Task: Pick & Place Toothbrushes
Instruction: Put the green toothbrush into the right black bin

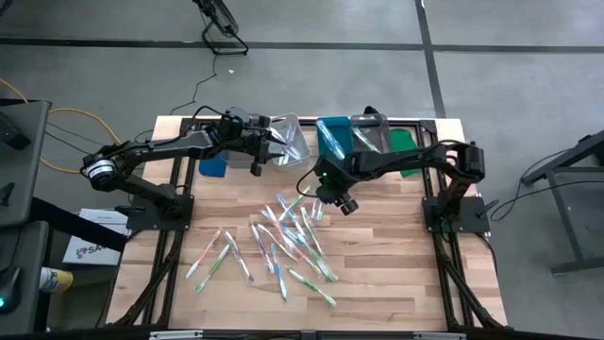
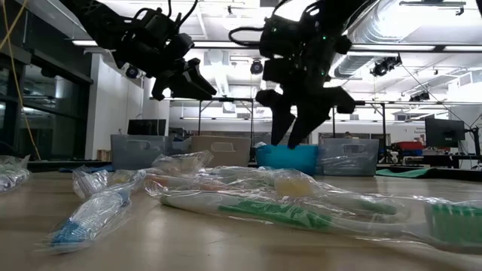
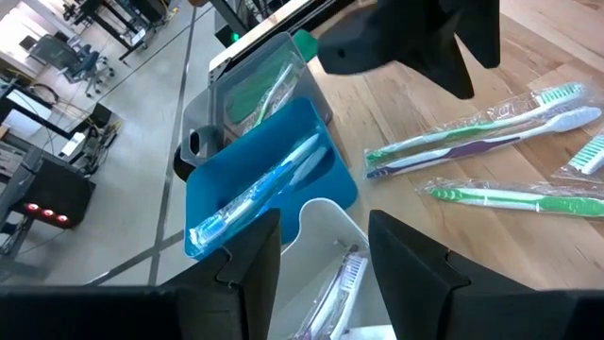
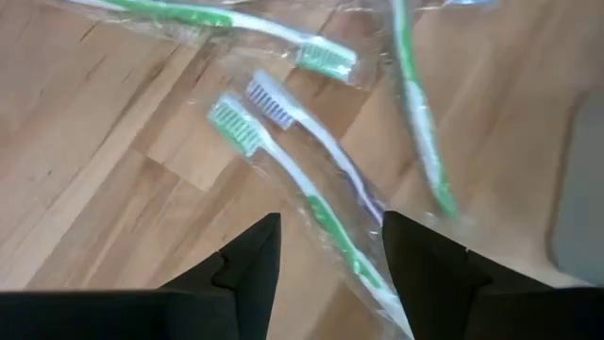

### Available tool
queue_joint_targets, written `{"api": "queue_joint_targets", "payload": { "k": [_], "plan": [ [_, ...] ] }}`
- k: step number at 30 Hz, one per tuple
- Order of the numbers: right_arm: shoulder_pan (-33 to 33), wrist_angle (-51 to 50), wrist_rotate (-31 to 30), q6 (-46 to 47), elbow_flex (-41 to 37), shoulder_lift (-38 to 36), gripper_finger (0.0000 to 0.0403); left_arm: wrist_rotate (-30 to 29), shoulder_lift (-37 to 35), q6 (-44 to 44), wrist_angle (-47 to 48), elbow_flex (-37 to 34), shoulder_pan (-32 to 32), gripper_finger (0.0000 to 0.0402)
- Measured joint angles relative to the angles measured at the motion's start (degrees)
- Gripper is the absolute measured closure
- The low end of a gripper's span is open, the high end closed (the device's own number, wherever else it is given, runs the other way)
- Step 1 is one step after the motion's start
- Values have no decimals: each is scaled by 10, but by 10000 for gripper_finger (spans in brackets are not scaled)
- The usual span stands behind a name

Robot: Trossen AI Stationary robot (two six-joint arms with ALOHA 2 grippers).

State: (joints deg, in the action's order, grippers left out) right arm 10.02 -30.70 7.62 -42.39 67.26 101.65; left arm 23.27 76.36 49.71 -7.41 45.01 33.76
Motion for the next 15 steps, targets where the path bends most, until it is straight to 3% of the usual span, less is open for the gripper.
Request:
{"api": "queue_joint_targets", "payload": {
  "k": [15],
  "plan": [
    [-4,32,0,-48,0,60,224,0,0,0,3,0,0,245]
  ]
}}
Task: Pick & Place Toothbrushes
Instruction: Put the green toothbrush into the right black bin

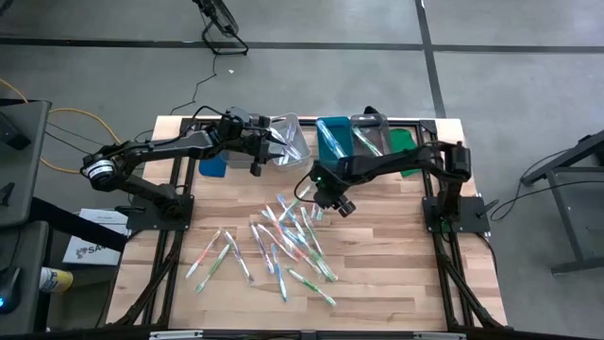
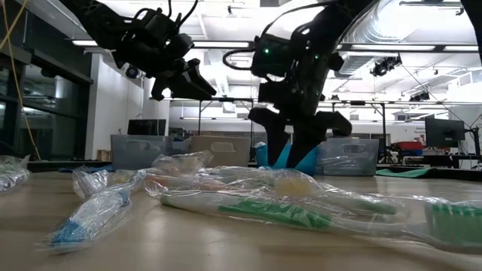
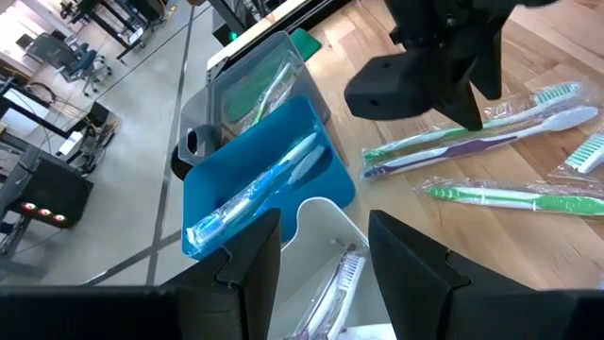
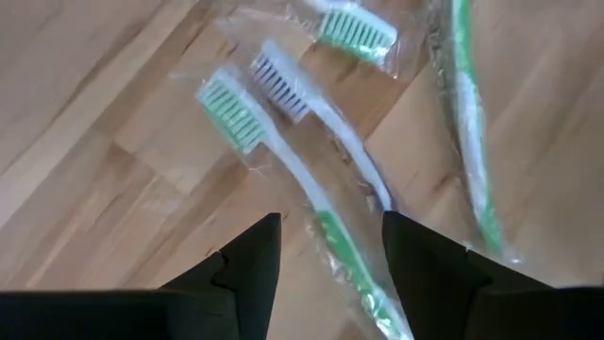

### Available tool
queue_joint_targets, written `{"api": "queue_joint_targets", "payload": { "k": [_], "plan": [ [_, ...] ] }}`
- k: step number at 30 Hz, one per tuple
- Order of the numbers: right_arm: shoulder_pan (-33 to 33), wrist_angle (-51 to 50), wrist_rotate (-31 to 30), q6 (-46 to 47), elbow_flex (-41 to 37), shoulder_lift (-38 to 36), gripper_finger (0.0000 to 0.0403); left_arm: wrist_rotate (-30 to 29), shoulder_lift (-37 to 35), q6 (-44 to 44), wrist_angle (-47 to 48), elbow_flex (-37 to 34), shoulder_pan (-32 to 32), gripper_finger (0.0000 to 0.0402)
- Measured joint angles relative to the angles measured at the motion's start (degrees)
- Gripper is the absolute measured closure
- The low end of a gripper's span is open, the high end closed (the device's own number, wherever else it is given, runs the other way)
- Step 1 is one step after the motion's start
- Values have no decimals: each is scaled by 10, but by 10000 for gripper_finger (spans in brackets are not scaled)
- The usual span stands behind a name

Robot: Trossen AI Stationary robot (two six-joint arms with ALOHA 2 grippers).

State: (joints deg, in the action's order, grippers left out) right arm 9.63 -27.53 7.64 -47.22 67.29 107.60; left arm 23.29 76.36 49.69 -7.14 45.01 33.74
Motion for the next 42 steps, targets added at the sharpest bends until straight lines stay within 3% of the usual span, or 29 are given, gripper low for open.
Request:
{"api": "queue_joint_targets", "payload": {
  "k": [10,16,23,30,35,42],
  "plan": [
    [-3,-26,-3,20,1,26,225,0,0,0,7,0,0,245],
    [-6,-52,-4,167,1,24,255,1,0,0,12,0,0,245],
    [-14,-63,-5,323,1,23,318,1,0,0,13,0,0,245],
    [-29,-74,2,413,0,17,386,1,0,0,12,0,0,245],
    [-43,-96,8,465,1,-9,385,1,0,-4,12,0,0,245],
    [-44,-205,-9,572,30,-87,391,2,0,-5,9,0,0,245]
  ]
}}
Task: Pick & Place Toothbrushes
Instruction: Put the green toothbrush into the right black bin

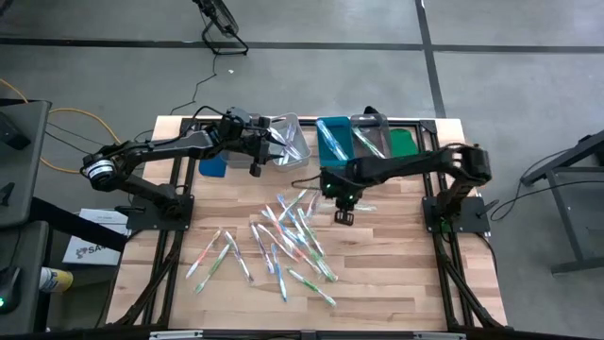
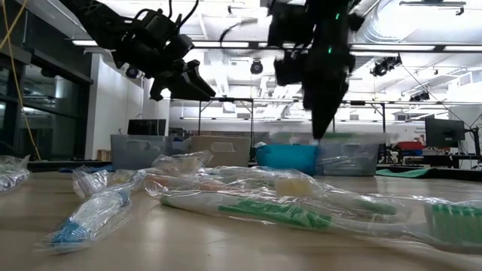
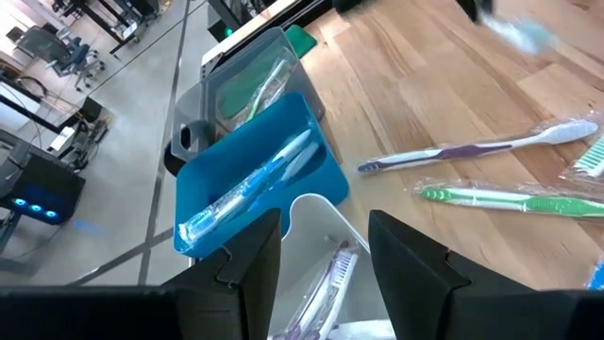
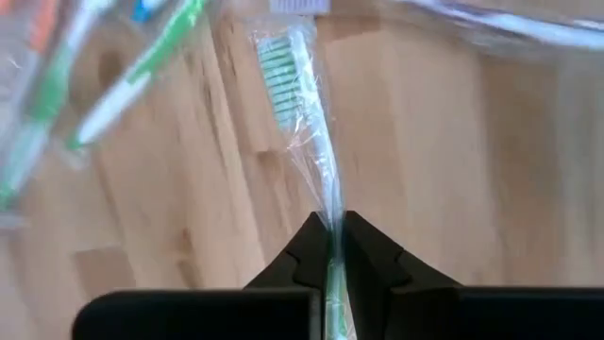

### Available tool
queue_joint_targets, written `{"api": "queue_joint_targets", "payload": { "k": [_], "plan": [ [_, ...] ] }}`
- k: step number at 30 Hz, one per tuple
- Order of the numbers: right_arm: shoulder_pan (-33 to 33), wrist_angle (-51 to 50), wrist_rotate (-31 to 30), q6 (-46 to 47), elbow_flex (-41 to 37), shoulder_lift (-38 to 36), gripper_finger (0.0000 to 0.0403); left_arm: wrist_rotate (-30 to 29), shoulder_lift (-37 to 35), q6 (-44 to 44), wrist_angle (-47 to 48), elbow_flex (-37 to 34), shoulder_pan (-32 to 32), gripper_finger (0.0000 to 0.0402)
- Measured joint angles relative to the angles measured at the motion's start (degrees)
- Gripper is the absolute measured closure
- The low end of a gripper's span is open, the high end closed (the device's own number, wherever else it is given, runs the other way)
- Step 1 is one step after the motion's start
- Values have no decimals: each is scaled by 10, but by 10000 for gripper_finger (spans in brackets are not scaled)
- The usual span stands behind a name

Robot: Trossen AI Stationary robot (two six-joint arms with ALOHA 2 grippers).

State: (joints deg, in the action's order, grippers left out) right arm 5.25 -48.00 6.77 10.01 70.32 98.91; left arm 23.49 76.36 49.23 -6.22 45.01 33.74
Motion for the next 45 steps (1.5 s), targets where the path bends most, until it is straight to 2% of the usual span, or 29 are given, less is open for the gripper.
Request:
{"api": "queue_joint_targets", "payload": {
  "k": [4,9,13,17,25,30,36,45],
  "plan": [
    [21,-27,-52,51,9,-59,392,1,0,0,-1,0,0,245],
    [75,-43,-110,70,9,-128,392,1,0,-4,-1,0,0,245],
    [129,-46,-157,68,9,-153,392,4,0,-9,-2,0,0,245],
    [195,-29,-173,56,9,-156,392,4,-1,-16,-5,0,0,245],
    [316,21,-171,-2,9,-123,392,24,-8,-19,-5,0,0,245],
    [373,24,-140,-27,9,-87,392,28,-10,-20,-4,0,0,245],
    [407,28,-108,-22,9,-41,392,28,-10,-17,-3,0,0,245],
    [413,41,-97,-22,9,4,391,28,-10,-16,-1,0,0,245]
  ]
}}
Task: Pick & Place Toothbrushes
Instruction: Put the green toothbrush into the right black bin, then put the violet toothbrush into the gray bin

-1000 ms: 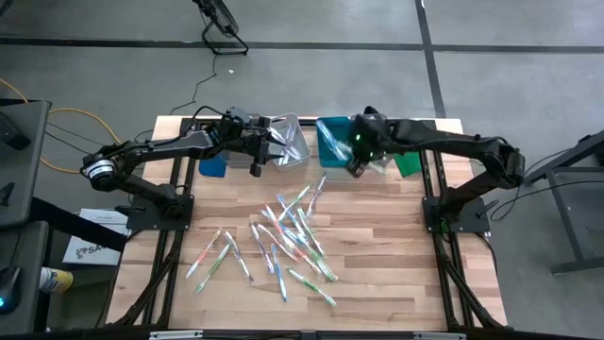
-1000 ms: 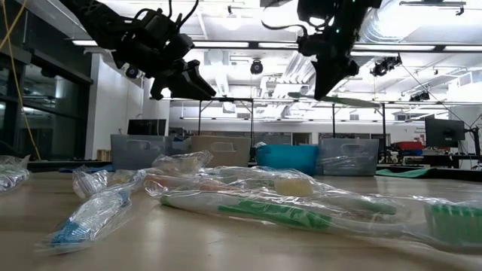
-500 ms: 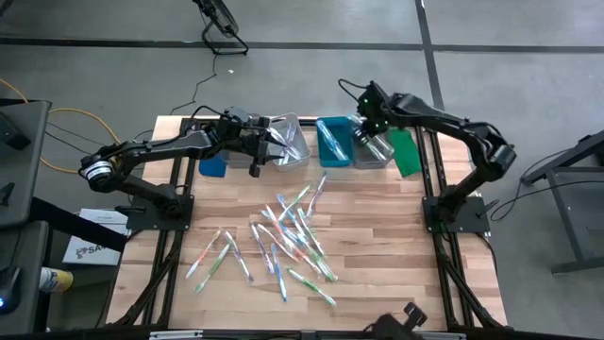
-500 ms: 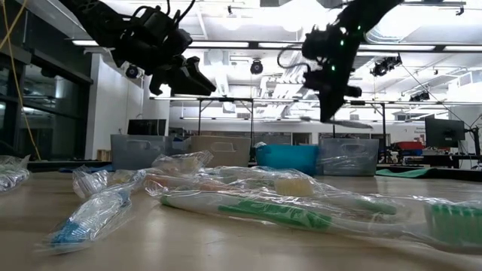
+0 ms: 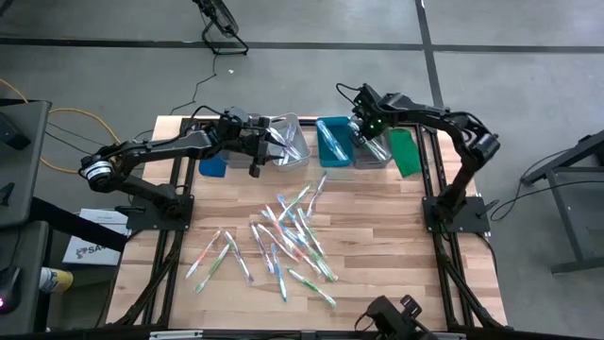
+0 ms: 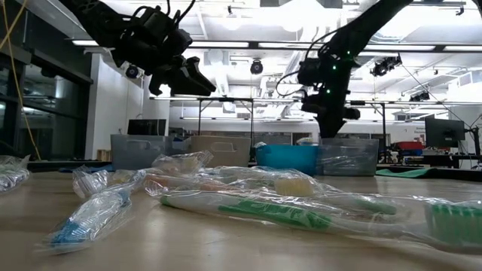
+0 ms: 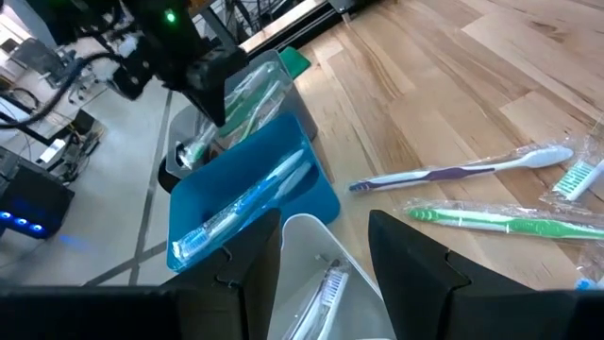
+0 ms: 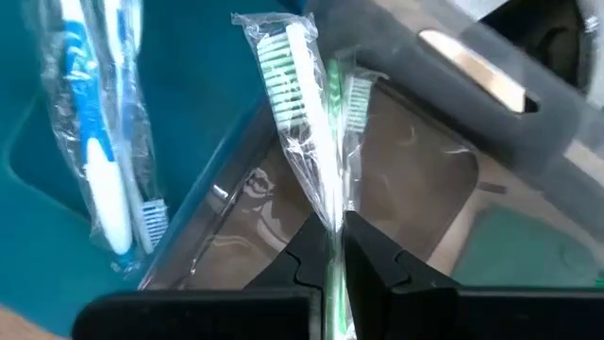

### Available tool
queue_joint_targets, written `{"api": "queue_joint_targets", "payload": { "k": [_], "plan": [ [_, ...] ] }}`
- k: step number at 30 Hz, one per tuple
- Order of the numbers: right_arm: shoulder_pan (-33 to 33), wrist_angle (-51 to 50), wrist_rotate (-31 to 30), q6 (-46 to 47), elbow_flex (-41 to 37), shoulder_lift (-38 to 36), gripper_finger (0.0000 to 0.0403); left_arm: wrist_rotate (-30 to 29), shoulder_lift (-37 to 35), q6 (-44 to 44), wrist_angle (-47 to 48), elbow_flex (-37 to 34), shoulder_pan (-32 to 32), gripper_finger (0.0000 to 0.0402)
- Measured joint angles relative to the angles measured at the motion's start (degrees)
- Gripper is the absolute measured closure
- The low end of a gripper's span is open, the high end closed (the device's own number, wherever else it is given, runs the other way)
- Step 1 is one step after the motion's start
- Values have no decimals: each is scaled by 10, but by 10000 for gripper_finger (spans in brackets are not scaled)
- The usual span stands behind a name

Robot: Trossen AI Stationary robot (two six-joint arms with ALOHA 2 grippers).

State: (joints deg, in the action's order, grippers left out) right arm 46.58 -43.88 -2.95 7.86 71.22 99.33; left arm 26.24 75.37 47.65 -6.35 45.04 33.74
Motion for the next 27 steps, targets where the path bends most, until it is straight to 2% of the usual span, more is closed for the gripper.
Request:
{"api": "queue_joint_targets", "payload": {
  "k": [6,11,19,27],
  "plan": [
    [15,1,-6,30,0,18,391,0,0,-1,0,0,0,245],
    [25,6,-34,46,0,21,383,0,0,-1,1,0,0,245],
    [26,8,-53,58,0,21,309,0,0,-1,2,0,0,245],
    [26,-30,-10,66,0,-31,240,-1,0,-1,6,0,0,245]
  ]
}}
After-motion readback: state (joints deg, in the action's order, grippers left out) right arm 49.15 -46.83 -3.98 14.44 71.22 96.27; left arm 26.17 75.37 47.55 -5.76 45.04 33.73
